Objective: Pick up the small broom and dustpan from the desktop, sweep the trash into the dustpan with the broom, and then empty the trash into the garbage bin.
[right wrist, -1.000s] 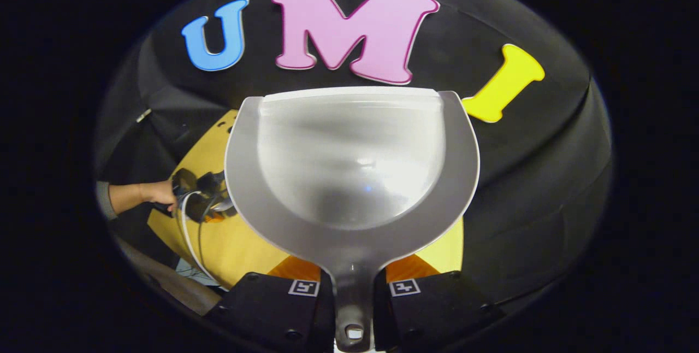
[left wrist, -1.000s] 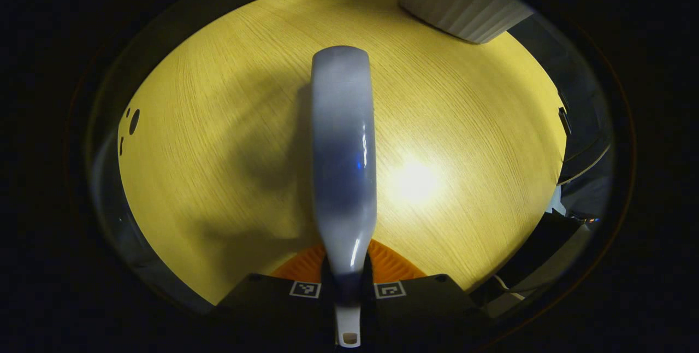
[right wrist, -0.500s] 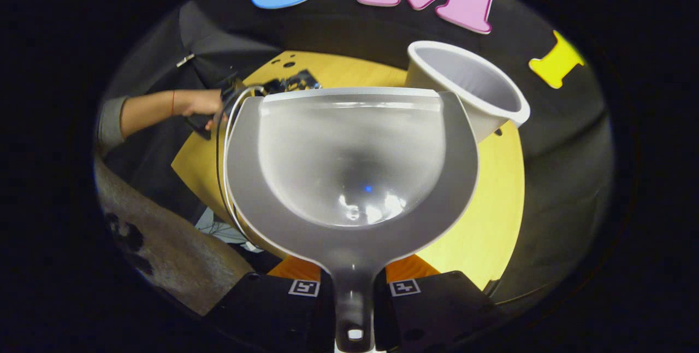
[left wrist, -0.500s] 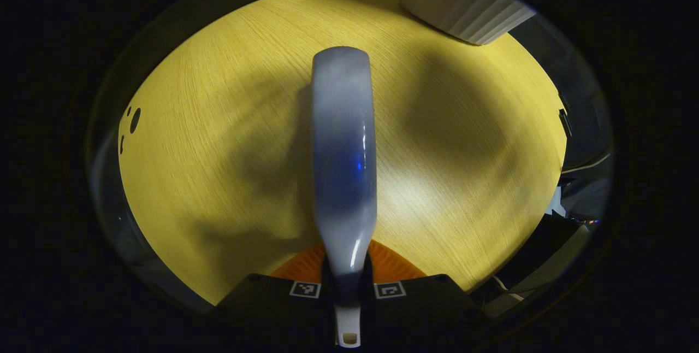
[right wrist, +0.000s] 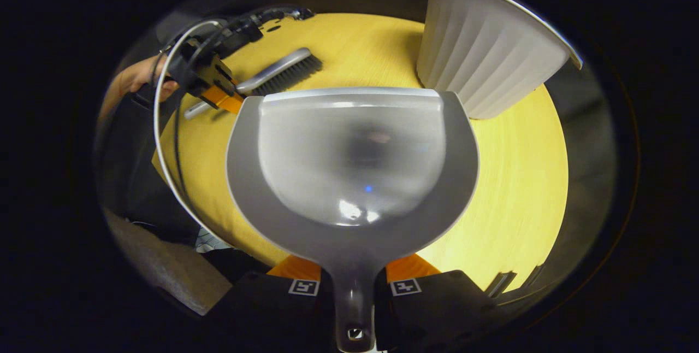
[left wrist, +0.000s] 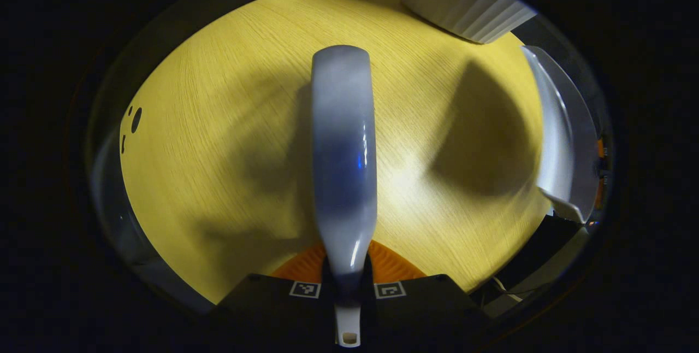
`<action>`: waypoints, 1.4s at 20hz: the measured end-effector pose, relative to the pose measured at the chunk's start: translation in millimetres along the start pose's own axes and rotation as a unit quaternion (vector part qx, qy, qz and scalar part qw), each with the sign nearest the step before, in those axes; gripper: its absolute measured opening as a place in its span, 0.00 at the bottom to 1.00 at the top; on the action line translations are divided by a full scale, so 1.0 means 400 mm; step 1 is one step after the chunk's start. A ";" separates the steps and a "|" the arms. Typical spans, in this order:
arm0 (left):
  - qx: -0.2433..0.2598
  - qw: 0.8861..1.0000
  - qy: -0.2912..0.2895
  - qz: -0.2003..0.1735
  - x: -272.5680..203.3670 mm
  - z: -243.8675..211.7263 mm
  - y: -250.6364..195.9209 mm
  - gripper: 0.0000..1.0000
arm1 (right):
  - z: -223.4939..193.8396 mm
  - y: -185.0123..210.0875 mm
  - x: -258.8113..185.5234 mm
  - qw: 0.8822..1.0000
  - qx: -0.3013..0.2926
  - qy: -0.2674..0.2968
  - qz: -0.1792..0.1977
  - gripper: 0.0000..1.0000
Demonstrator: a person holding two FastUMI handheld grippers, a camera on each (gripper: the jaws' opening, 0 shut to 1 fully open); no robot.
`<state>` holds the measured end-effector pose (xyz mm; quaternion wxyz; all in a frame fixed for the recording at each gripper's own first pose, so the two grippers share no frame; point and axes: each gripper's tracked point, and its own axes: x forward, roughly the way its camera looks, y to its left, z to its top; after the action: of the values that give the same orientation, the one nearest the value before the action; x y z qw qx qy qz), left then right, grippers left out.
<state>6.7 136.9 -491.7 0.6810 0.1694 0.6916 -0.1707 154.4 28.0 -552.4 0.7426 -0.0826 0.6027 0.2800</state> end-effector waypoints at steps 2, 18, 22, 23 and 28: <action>-0.004 1.000 0.001 0.005 0.002 0.001 -0.003 0.21 | -0.022 -0.020 0.035 1.000 -0.018 0.017 -0.016 0.26; 0.001 0.997 0.027 0.073 -0.038 -0.060 0.022 0.71 | -0.028 -0.005 0.055 1.000 -0.020 -0.001 0.020 0.96; 0.013 0.995 -0.014 0.096 -0.117 -0.052 0.023 0.91 | -0.032 0.010 0.023 0.999 -0.017 -0.017 0.038 0.99; 0.018 0.995 -0.026 0.098 -0.141 -0.050 0.018 0.91 | -0.029 0.013 0.007 0.999 -0.011 -0.024 0.043 0.99; 0.023 0.987 -0.096 0.124 -0.265 -0.049 -0.009 0.93 | 0.011 0.009 -0.067 0.995 0.021 -0.071 0.061 0.99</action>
<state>-10.7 142.7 -385.4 0.7560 0.2525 0.5926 -0.1161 153.2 24.4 -525.1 0.7663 -0.0101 0.5585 0.3174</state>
